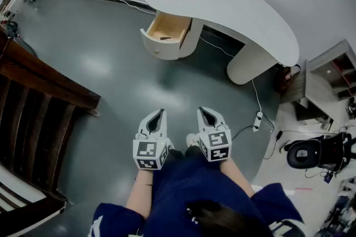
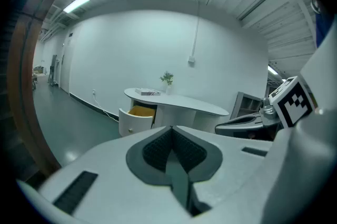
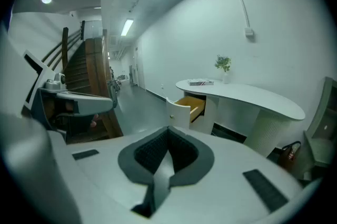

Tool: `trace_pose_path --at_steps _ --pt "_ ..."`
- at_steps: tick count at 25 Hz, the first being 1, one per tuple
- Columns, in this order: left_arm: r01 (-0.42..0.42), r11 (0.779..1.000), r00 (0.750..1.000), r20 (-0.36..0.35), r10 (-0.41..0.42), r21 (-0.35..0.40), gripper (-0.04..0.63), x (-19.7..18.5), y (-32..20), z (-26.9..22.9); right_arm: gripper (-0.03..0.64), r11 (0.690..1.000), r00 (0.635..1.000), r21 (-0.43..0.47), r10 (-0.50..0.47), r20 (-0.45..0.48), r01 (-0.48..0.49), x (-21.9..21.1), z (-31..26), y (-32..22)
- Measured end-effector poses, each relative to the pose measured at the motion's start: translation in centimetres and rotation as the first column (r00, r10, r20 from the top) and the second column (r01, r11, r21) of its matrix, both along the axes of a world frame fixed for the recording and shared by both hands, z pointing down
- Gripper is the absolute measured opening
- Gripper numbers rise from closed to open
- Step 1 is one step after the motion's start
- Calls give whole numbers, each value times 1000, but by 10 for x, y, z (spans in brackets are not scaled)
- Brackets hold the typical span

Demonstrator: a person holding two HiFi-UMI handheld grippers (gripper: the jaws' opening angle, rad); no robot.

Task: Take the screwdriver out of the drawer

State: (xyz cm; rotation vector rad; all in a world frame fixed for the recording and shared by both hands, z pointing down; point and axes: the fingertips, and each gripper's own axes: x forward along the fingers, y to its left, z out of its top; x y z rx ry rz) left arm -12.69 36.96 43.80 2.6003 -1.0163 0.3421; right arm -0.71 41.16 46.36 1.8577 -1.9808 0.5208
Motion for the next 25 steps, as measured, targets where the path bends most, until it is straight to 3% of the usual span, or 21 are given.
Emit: trace_pose_path --at_steps 6,9,16,22,25 --pt "3 999 999 35 -4 42 5 -16 -4 3 6 998 998 50 51 -31 -50 0 -9 0" --pt "9 998 1000 20 -10 56 5 -20 -8 2 6 995 998 83 54 -35 -51 -1 -12 -1" --pt "17 996 1000 24 -19 84 5 -21 -16 -2 8 995 997 70 73 -18 -72 6 -6 -11" --pt "82 995 993 78 -86 53 5 -30 -40 16 8 995 997 62 78 8 -78 23 10 -37" --pt "118 992 990 68 -120 33 5 -23 -60 20 8 998 998 42 45 37 -46 33 19 -61"
